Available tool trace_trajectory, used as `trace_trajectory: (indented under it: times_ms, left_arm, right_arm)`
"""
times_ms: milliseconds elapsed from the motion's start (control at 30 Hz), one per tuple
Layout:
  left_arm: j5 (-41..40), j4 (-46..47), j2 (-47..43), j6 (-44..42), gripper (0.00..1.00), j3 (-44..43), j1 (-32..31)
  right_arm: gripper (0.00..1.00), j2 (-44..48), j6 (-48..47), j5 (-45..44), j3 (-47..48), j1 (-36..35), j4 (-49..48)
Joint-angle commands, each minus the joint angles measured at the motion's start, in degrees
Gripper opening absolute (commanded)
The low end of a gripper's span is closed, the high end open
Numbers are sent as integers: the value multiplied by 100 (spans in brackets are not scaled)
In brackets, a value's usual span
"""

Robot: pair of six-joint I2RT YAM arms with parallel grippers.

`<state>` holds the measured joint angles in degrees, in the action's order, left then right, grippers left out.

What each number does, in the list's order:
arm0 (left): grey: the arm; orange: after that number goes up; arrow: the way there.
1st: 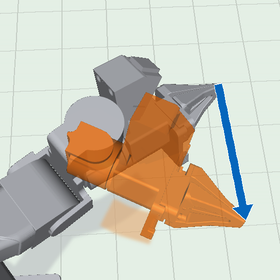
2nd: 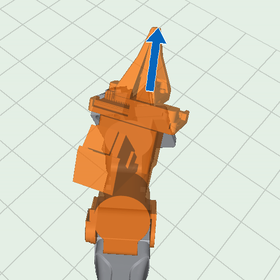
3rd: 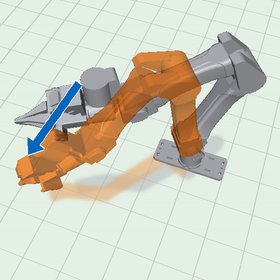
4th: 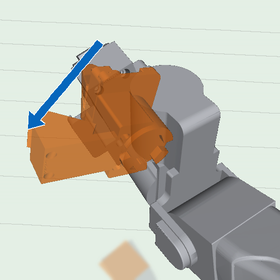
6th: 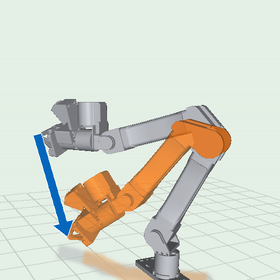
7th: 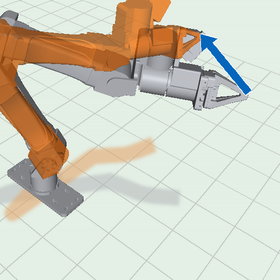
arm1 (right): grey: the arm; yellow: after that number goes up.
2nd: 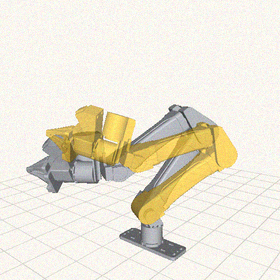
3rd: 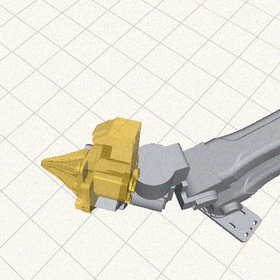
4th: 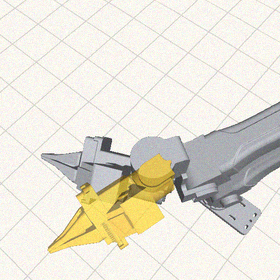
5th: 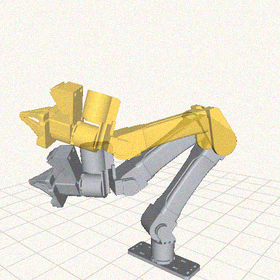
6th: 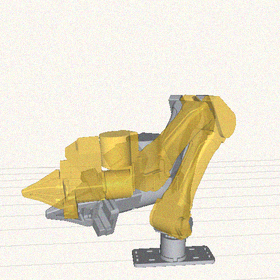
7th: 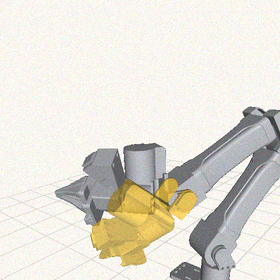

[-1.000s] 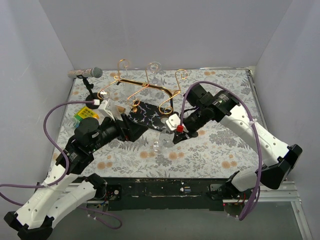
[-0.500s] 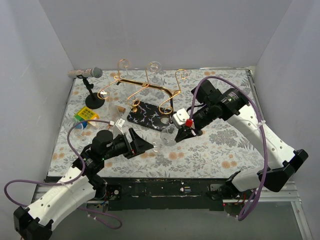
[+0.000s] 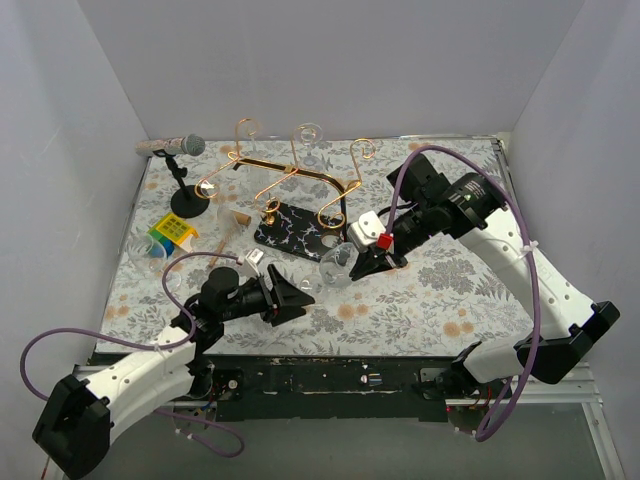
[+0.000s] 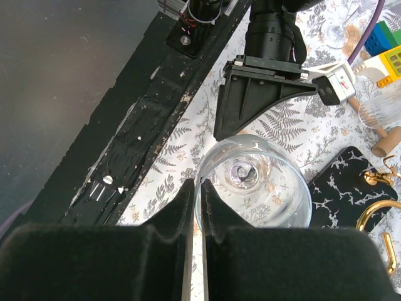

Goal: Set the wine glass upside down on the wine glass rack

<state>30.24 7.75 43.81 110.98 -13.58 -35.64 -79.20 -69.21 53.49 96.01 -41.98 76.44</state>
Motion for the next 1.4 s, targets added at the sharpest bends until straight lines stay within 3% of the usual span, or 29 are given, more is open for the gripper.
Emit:
trace_trajectory:
  times_ms: [0, 367, 500, 700, 867, 967, 1033, 1100, 1200, 1300, 1367]
  left_arm:
    - [184, 886, 127, 135, 63, 49, 92]
    - [-71, 1220, 268, 38, 47, 58, 268]
    - [-53, 1352, 382, 29, 31, 31, 277]
    - [149, 1510, 549, 29, 30, -21, 303]
    - [202, 1405, 515, -32, 3, -74, 329]
    - [105, 1020, 348, -146, 0, -162, 356]
    - [0, 608, 181, -304, 0, -284, 364]
    - [-158, 63, 5, -558, 0, -521, 382]
    - [-483, -1061, -223, -1068, 0, -925, 391]
    - [-825, -1924, -390, -1464, 0, -1330, 400]
    - [-1037, -2407, -461, -1692, 0, -1585, 417]
  right_arm:
    - [7, 141, -93, 434, 357, 23, -130]
    - [6, 159, -58, 539, 401, 58, -130]
    - [7, 159, -58, 574, 410, 75, -130]
    - [6, 159, -49, 592, 410, 84, -139]
    - [6, 159, -49, 583, 410, 93, -139]
    - [7, 177, -57, 583, 393, 102, -130]
    - [16, 185, -49, 574, 393, 111, -147]
    - [35, 220, -23, 583, 375, 128, -139]
    - [54, 273, -5, 618, 366, 190, -139]
    - [67, 335, 21, 653, 375, 286, -156]
    - [69, 379, 48, 680, 401, 391, -139]
